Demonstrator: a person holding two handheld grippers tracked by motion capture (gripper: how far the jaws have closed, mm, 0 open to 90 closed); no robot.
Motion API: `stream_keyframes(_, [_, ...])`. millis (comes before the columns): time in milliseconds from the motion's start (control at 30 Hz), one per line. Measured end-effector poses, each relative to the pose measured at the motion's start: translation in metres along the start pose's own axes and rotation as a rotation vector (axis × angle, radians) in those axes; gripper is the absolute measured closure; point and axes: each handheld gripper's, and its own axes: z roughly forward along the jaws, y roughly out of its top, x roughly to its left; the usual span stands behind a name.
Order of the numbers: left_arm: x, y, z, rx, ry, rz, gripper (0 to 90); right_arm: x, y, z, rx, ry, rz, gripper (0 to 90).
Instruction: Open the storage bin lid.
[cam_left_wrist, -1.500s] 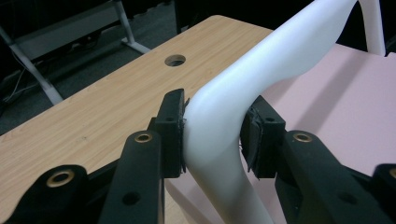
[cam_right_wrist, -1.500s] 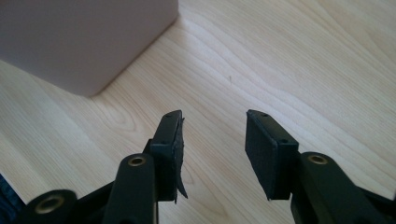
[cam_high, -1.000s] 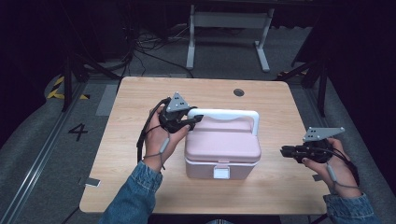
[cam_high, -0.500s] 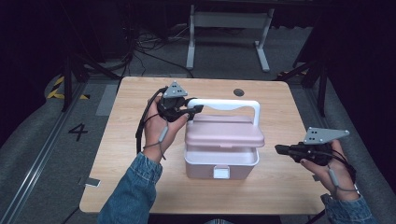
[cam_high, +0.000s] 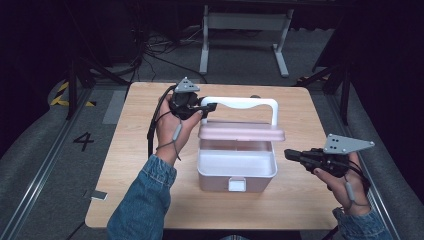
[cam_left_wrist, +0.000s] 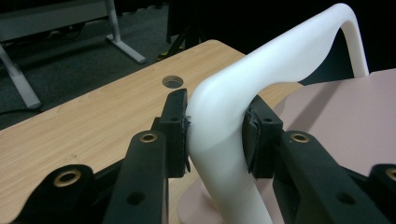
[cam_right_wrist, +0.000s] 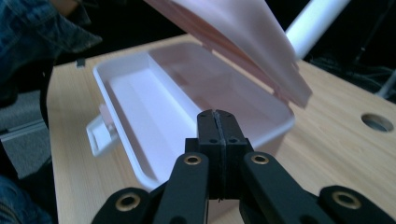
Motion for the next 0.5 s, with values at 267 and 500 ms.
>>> stream_keyframes(267, [-0.002, -0.003, -0.001, -0.007, -0.002, 0.003, 66.3, 0.001, 0.009, 0.012, -0.082, -0.003, 0.021, 90.0])
stream_keyframes(500, [0.000, -0.011, -0.001, -0.010, -0.016, 0.019, 50.2, -0.002, 0.010, 0.014, -0.092, -0.004, 0.033, 90.0])
